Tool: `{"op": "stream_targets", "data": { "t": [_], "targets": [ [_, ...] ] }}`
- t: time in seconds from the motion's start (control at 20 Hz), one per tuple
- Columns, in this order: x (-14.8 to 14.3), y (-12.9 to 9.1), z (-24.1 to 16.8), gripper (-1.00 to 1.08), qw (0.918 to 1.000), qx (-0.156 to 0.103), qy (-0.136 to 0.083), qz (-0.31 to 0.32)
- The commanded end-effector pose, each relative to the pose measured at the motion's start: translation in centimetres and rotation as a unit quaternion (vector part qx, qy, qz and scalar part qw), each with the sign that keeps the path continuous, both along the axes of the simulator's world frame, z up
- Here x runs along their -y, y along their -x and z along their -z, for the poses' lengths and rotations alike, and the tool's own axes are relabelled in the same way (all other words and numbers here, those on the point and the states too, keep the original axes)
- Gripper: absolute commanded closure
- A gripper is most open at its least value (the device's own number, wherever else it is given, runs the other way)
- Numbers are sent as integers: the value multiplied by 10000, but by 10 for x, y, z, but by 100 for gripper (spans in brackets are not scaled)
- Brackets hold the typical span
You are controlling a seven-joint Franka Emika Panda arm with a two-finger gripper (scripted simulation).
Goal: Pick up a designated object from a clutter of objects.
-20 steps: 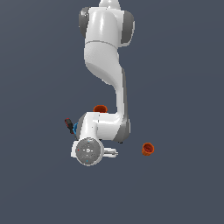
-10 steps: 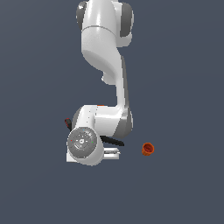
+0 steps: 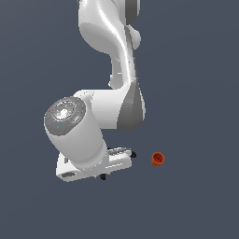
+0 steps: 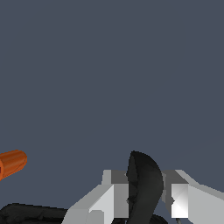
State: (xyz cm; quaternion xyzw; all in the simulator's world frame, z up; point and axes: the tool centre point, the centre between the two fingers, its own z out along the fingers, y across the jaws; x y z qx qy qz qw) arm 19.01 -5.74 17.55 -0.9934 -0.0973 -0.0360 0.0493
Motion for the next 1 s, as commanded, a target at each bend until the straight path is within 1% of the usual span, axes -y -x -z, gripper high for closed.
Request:
{"op": "stream_targets", "data": {
  "t": [0.0, 0.2, 0.45, 0.7, 0.95],
  "targets": [
    [-3, -9, -28, 108, 9991, 330, -150, -218],
    [-6, -17, -68, 108, 9948, 782, -382, -533],
    [-8, -22, -114, 108, 9854, 1294, -650, -891],
    [-9, -22, -156, 108, 9728, 1757, -899, -1217],
    [-6, -19, -195, 108, 9573, 2184, -1134, -1519]
  ]
}}
